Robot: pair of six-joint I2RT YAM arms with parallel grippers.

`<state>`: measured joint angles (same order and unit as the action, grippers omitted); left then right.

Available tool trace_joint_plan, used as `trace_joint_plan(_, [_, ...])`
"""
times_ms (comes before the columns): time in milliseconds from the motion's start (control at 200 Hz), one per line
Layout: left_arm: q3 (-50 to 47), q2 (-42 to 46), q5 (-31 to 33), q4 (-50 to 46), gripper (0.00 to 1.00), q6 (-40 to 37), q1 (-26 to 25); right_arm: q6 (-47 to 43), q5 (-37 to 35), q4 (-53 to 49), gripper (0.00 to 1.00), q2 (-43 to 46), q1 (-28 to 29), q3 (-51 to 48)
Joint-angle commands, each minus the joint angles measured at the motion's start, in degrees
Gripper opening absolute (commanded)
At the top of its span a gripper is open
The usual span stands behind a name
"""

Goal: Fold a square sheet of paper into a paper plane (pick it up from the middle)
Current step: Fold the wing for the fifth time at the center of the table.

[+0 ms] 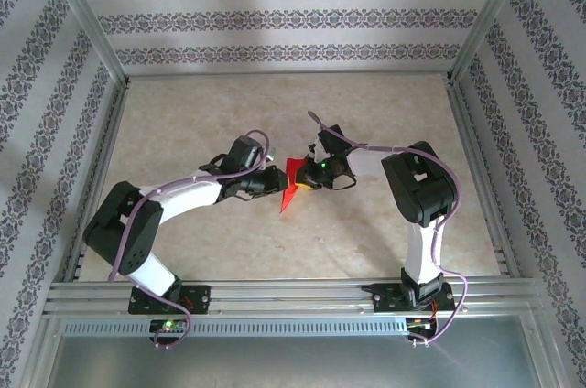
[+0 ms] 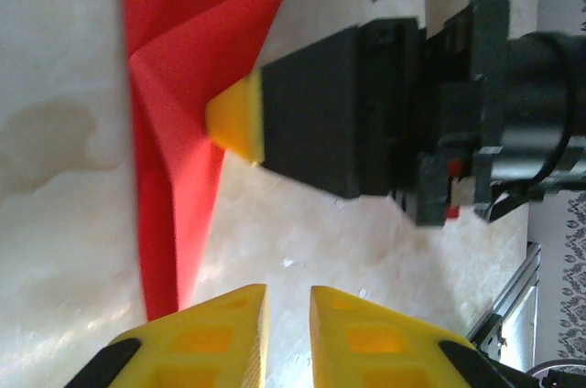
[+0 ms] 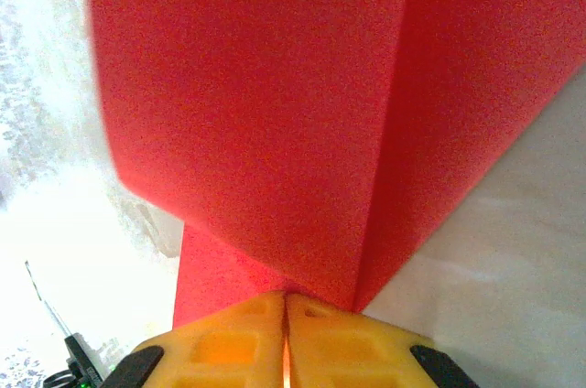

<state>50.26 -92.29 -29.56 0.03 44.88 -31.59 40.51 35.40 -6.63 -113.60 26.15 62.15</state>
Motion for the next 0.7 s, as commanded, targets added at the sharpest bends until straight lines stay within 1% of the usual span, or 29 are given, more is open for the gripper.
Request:
trace_joint_plan(0, [2.5,-4.8,0.0,0.7,0.15,-1.0,-0.8,-1.3,-9.3,-3.1,0.12,-5.8,0.3,-1.4])
trace_joint_plan(245, [4.5,-9.9,-1.2,-0.5,0.11,0.0,-2.2,-1.7,-9.0,-4.1,0.12,-6.0,0.3,-0.9])
trace_joint_plan(490, [3.8,-9.6,2.3,-5.3,0.11,-0.9,-2.4,-1.8,-9.1,-4.4,0.12,-6.2,0.2,-1.0])
trace_joint_plan(695, [3.3,-10.1,2.6,-6.0,0.1,-1.1,-2.6,-1.8,-9.1,-4.4,0.12,-6.5,0.2,-0.9])
